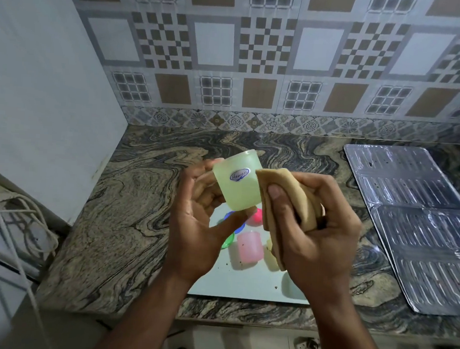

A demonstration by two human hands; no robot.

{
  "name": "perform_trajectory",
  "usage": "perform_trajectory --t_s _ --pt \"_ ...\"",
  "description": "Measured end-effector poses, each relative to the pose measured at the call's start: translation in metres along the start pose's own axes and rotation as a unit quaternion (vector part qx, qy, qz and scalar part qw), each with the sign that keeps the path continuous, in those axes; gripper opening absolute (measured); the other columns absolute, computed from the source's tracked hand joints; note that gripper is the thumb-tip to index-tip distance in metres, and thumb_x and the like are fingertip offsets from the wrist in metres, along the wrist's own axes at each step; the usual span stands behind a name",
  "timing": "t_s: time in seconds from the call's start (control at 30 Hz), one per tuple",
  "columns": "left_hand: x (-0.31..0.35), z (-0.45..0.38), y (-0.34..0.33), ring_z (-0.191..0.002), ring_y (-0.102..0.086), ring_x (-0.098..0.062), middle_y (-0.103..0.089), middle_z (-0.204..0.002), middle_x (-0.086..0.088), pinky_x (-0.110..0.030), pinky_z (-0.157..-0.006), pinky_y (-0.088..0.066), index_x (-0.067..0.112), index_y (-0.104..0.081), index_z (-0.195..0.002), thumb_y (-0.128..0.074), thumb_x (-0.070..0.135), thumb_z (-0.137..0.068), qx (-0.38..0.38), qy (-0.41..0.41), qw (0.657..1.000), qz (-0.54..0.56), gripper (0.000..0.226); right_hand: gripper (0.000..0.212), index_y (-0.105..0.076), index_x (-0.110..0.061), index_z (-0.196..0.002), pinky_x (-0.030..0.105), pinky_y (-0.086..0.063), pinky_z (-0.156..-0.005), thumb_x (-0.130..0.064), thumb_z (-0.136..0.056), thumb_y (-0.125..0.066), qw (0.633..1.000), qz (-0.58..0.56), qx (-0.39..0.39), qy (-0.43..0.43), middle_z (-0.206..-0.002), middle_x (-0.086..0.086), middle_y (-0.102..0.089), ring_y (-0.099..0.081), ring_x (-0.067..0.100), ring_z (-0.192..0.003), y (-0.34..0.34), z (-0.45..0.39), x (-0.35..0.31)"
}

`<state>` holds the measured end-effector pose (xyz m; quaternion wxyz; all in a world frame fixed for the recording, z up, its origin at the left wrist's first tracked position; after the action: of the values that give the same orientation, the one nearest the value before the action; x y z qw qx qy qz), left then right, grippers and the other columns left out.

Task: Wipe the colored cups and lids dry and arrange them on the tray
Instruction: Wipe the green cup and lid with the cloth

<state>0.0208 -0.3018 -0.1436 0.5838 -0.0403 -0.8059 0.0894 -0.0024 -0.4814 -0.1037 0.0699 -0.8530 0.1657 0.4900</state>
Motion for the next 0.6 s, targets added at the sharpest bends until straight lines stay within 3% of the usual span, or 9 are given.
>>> perform_trajectory --t_s 0.13,0.2,0.33,0.47,0.6 --pt "0.006 0.004 -0.009 -0.113 -0.067 -0.027 -0.067 -0.127 -0.015 -0.04 -0.092 -0.057 0.021 -0.048 -0.125 -0.081 0.011 -0.077 -0.037 0.054 0.994 0.084 0.059 0.01 -0.073 -0.02 -0.099 0.028 -0.056 -0.06 -0.024 -0.092 -0.08 0.999 -0.006 -0.017 -0.031 -0.082 -0.014 -0.075 -0.069 0.007 -0.065 -0.004 0.002 0.007" --pt "0.005 0.002 -0.006 -0.108 -0.069 -0.028 -0.07 -0.119 -0.014 -0.046 -0.09 -0.057 0.018 -0.051 -0.115 -0.081 0.021 -0.078 0.018 0.08 0.992 0.099 0.048 0.009 -0.073 -0.02 -0.099 0.025 -0.054 -0.06 -0.022 -0.092 -0.079 0.999 -0.023 0.003 -0.047 -0.08 -0.012 -0.074 -0.067 0.006 -0.064 -0.003 0.003 0.008" --pt "0.002 0.001 -0.004 -0.1 -0.072 -0.031 -0.069 -0.111 -0.018 -0.054 -0.09 -0.057 0.011 -0.05 -0.105 -0.085 0.028 -0.076 0.088 0.081 0.99 0.079 0.049 0.006 -0.072 -0.02 -0.094 0.016 -0.048 -0.059 -0.017 -0.098 -0.076 0.99 -0.072 0.081 -0.089 -0.074 -0.016 -0.067 -0.057 -0.002 -0.063 0.007 0.002 0.012" --pt "-0.001 0.007 -0.009 -0.098 -0.075 -0.022 -0.069 -0.111 -0.019 -0.039 -0.086 -0.061 0.006 -0.051 -0.107 -0.086 0.026 -0.073 0.106 0.075 0.988 0.089 0.053 0.011 -0.069 -0.015 -0.09 0.014 -0.046 -0.055 -0.021 -0.098 -0.074 0.984 -0.087 0.104 -0.118 -0.068 -0.016 -0.063 -0.053 -0.004 -0.058 0.005 0.003 0.01" --pt "-0.003 0.014 -0.014 -0.094 -0.072 -0.023 -0.061 -0.115 -0.04 -0.031 -0.081 -0.061 0.0 -0.048 -0.101 -0.088 0.024 -0.072 0.124 0.061 0.988 0.075 0.054 0.019 -0.065 -0.017 -0.087 0.021 -0.046 -0.056 -0.029 -0.096 -0.077 0.984 -0.07 0.116 -0.117 -0.068 -0.014 -0.062 -0.053 0.001 -0.059 -0.002 0.011 0.007"
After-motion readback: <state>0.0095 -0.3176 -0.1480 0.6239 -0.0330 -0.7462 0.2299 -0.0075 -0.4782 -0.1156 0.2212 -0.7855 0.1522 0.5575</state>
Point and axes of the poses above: each hand's wrist, its own z-axis away from the middle knuckle, its own y-axis out of the back of the hand, x = y × z, the point moved 6 cm from there along -z, towards the middle knuckle
